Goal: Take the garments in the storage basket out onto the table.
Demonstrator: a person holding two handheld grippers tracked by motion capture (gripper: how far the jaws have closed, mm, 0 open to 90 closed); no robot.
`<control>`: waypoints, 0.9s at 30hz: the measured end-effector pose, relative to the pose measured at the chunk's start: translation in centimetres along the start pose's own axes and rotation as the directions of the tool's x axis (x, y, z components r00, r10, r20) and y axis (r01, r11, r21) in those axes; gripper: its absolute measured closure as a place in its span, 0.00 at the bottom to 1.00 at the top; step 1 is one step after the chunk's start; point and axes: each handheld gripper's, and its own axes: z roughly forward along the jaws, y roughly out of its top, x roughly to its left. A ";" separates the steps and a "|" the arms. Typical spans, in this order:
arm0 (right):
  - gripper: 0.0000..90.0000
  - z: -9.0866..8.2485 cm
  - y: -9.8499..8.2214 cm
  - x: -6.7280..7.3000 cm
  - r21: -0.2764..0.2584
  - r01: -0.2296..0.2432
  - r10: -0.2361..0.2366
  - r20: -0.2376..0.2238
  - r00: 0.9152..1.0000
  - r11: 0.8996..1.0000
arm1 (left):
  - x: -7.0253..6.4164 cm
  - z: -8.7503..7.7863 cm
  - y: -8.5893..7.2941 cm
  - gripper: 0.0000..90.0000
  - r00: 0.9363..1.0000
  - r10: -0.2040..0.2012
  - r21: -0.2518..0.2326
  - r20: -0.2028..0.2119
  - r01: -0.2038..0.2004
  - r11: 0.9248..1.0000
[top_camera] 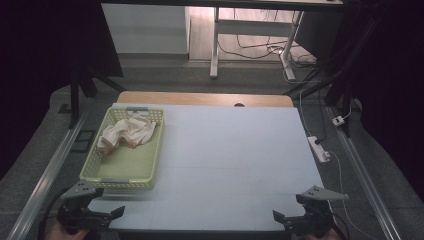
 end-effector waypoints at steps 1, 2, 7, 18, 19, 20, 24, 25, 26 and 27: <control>0.00 0.0 0.0 -0.1 0.001 -0.004 0.004 -0.009 1.000 1.000 | 0.0 0.0 0.0 0.01 1.000 0.000 0.000 0.000 0.000 1.000; 0.00 0.0 0.0 -0.1 -0.001 -0.010 0.010 -0.011 1.000 1.000 | 0.0 0.0 0.0 0.01 1.000 0.001 0.003 0.000 -0.001 1.000; 0.00 -0.1 0.0 -0.4 -0.011 -0.032 0.032 -0.018 0.999 0.999 | 0.1 -0.1 -0.1 0.01 1.000 -0.003 -0.004 0.017 0.003 1.000; 0.00 0.0 0.1 -0.5 0.004 -0.043 0.043 -0.033 0.999 0.999 | -0.1 0.1 0.0 0.01 1.000 0.008 0.011 0.011 -0.008 1.000; 0.00 0.1 0.1 -0.5 0.004 -0.042 0.042 -0.032 0.999 0.999 | -0.1 0.1 0.0 0.01 1.000 0.006 0.016 0.005 -0.006 1.000; 0.00 0.1 0.1 -0.5 0.004 -0.038 0.038 -0.029 0.999 0.999 | -0.1 0.1 0.0 0.01 1.000 0.006 0.016 0.005 -0.006 1.000; 0.00 0.1 0.1 -0.4 0.007 -0.026 0.026 -0.027 0.999 1.000 | 0.0 0.2 0.1 0.01 1.000 -0.006 0.029 -0.008 0.006 1.000; 0.00 0.1 0.1 -0.3 0.007 -0.022 0.023 -0.027 0.999 1.000 | 0.0 0.2 0.1 0.00 1.000 -0.008 0.026 -0.007 0.008 1.000; 0.00 0.1 0.1 -0.3 0.008 -0.021 0.021 -0.025 0.999 1.000 | 0.0 0.2 0.1 0.00 1.000 -0.010 0.025 -0.006 0.010 1.000; 0.00 0.1 0.1 -0.2 0.009 -0.018 0.018 -0.025 1.000 1.000 | 0.0 0.2 0.1 0.00 1.000 -0.010 0.024 -0.004 0.010 1.000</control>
